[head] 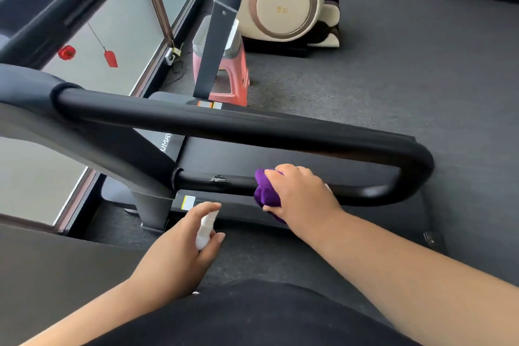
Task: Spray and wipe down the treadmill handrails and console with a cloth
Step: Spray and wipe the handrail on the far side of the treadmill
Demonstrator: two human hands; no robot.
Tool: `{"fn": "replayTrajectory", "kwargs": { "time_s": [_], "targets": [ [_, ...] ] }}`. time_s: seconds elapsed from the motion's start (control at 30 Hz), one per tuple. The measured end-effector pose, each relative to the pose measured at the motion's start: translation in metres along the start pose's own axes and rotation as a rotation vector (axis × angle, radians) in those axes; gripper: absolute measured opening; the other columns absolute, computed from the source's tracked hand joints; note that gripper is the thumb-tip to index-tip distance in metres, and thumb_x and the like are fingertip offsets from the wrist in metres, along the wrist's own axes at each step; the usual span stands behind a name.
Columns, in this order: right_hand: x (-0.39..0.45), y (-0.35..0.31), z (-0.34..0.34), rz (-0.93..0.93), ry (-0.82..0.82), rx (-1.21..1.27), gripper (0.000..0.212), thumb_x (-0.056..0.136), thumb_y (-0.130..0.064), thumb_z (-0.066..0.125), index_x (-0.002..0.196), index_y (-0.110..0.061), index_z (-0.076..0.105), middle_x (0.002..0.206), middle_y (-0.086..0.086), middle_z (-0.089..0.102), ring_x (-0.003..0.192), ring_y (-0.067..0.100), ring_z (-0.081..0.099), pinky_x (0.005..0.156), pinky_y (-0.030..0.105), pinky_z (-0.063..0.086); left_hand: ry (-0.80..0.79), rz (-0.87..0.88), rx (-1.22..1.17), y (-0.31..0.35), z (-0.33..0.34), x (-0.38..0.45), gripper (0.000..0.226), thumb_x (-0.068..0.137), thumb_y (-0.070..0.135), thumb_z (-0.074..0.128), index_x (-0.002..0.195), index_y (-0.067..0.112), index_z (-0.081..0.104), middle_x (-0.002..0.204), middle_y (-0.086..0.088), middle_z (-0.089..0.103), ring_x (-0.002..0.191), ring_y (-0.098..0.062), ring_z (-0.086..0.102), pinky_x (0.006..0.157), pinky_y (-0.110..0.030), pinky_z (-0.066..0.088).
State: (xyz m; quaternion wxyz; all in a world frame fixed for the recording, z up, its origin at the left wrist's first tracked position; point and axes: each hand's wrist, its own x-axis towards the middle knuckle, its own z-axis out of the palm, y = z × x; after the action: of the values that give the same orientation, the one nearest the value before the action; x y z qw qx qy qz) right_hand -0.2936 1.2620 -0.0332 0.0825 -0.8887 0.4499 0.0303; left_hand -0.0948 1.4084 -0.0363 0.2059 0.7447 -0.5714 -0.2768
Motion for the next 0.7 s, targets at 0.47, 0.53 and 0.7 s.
{"fn": "replayTrajectory", "kwargs": {
  "time_s": [0.47,0.53,0.7],
  "targets": [
    [0.071,-0.098,0.018,-0.180,-0.040,-0.036,0.052,0.086,-0.047,0.071,0.123,-0.022,0.047,0.112,0.002,0.051,0.101,0.029,0.058,0.077,0.042,0.051,0.047,-0.057,0.006,-0.034,-0.021,-0.014,0.048,0.088,0.047,0.056,0.125,0.054,0.026,0.096,0.022,0.060,0.082,-0.001,0.056,0.073,-0.020,0.043],
    [0.060,-0.080,0.016,-0.132,-0.065,-0.006,0.052,0.083,-0.048,0.073,0.121,-0.025,0.047,0.111,-0.001,0.050,0.101,0.028,0.057,0.078,0.041,0.052,0.046,-0.055,-0.017,-0.035,-0.022,-0.012,0.048,0.089,0.049,0.054,0.126,0.055,0.024,0.099,0.022,0.060,0.081,-0.001,0.055,0.074,-0.020,0.043],
    [0.042,-0.067,0.013,-0.079,-0.090,-0.101,0.061,0.083,-0.041,0.074,0.133,-0.026,0.041,0.118,-0.003,0.049,0.105,0.024,0.056,0.078,0.040,0.055,-0.005,-0.040,-0.012,-0.043,-0.021,-0.015,0.054,0.089,0.048,0.056,0.124,0.058,0.015,0.096,0.022,0.059,0.072,0.009,0.053,0.070,-0.013,0.039]
  ]
}}
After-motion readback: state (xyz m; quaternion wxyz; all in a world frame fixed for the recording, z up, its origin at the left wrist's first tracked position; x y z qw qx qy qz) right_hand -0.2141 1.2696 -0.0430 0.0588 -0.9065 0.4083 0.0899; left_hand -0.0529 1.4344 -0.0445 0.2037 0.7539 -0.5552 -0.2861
